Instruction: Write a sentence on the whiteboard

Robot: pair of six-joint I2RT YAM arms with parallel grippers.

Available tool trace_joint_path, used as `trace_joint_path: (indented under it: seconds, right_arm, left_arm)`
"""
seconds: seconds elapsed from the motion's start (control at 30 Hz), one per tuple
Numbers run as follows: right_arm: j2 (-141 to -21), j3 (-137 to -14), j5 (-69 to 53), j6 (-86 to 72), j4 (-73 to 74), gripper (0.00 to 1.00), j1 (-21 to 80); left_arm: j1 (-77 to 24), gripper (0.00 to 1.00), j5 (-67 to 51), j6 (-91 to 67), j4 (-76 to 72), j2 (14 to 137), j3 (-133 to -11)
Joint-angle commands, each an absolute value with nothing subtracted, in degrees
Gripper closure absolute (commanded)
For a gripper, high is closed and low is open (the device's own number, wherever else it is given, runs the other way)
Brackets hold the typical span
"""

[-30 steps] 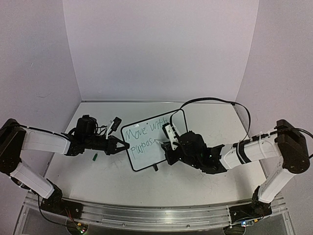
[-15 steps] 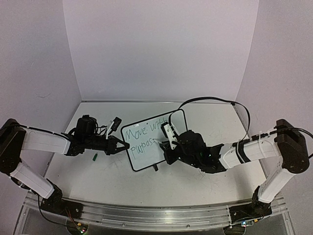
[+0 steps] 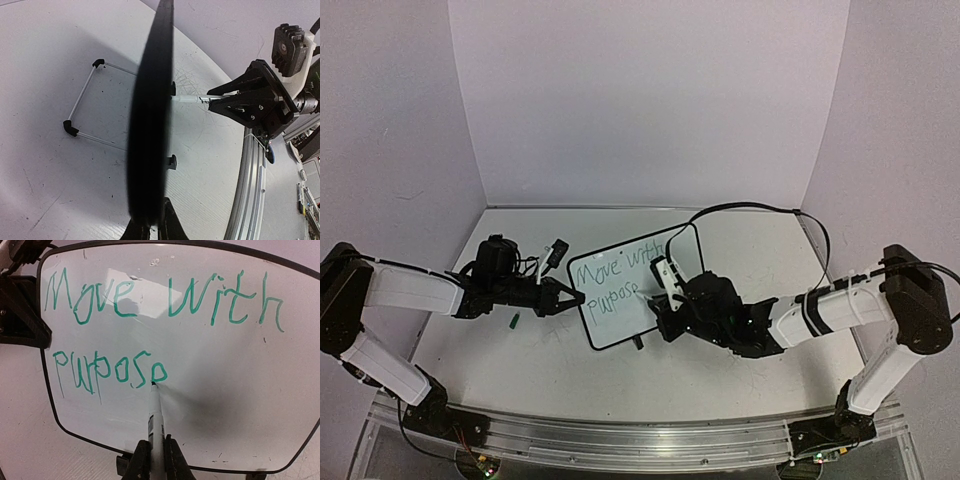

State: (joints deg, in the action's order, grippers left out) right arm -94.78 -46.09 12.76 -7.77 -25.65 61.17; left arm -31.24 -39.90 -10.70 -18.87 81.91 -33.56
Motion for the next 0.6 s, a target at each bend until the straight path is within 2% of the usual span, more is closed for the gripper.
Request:
trace_joint_path:
  seconds: [0.0, 0.43, 0.57]
  right_arm:
    - [-95.17, -45.27, 14.41, -8.27, -25.66, 1.00, 61.22]
    - [-92.10, -46.28, 19.09, -6.84, -22.86, 1.00, 60.52]
    - [-86.17, -44.78, 19.19, -5.30, -21.98, 1.00, 60.55]
  left_arm:
    - [-31.29, 1.00, -37.18, -7.47, -16.90, 81.12, -34.72]
    - [-31.29, 1.00, -37.04, -7.34, -16.87, 81.03, -34.47]
    - [-31.29, 1.00, -36.84, -7.37, -16.79, 80.79, -34.41]
